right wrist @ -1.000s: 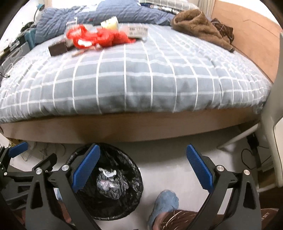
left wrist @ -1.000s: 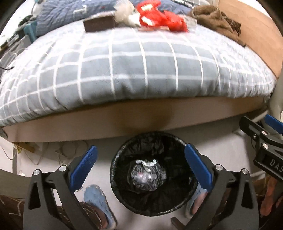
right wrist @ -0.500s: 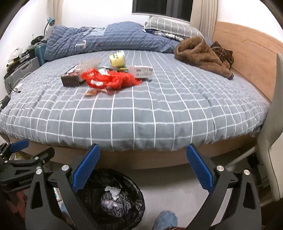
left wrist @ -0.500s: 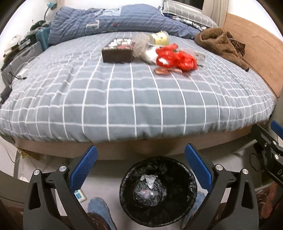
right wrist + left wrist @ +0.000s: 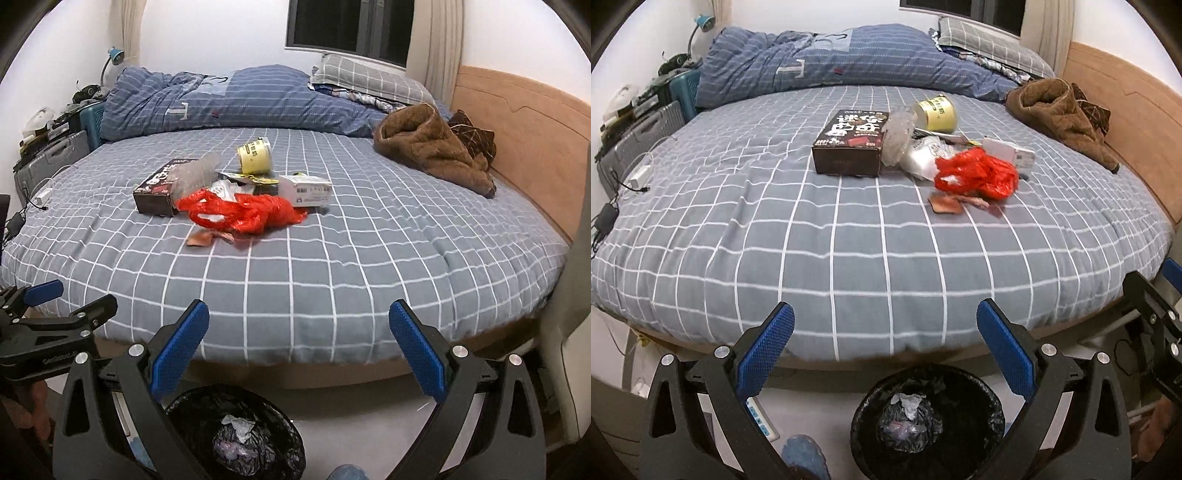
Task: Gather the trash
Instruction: 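Raise both empty tools and move back toward the bed, then grasp the bubble wrap with the left tool while the right tool grasps the white box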
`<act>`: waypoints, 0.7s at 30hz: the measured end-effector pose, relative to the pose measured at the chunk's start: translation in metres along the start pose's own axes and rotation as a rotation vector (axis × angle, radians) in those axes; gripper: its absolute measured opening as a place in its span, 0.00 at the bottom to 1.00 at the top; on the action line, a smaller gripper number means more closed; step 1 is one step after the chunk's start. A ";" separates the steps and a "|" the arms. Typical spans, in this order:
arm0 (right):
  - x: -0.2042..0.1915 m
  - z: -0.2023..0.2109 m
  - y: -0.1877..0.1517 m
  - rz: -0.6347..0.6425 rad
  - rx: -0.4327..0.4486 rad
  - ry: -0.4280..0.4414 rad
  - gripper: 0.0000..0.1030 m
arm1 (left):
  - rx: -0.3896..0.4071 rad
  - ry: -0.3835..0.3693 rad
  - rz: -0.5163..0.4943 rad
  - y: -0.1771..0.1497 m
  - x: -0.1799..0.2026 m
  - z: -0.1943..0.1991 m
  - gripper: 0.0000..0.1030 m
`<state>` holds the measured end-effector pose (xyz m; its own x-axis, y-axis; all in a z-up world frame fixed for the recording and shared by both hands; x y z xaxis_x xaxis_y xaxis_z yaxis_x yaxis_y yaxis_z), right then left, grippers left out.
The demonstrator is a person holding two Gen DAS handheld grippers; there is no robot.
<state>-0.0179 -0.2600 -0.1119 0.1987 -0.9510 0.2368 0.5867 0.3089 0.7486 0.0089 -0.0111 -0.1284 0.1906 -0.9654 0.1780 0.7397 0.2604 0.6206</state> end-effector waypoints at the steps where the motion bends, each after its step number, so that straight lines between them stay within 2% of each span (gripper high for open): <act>1: -0.001 -0.004 0.002 0.000 -0.005 0.004 0.91 | -0.001 0.001 0.002 0.003 -0.001 -0.002 0.94; 7: -0.001 -0.025 0.020 0.018 -0.003 0.010 0.91 | 0.004 0.011 0.022 0.030 -0.009 -0.020 0.94; 16: 0.007 -0.081 0.043 0.011 -0.038 0.017 0.91 | 0.024 0.054 0.027 0.085 -0.027 -0.059 0.94; 21: 0.010 -0.113 0.060 0.010 -0.051 0.017 0.91 | 0.014 0.060 0.064 0.113 -0.037 -0.084 0.94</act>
<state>0.1081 -0.2503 -0.1343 0.2180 -0.9476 0.2336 0.6237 0.3194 0.7134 0.1395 0.0527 -0.1288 0.2756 -0.9458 0.1715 0.7159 0.3211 0.6200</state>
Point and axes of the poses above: each gripper's, at about its wrist camera, not at the fingertips, and z roughly against the way its jaws point, x to its right, y to its top, the point moved 10 cm from there along -z, roughly the way its jaws point, and after that the axes turned 13 degrees about z, right-handed, at the moved point
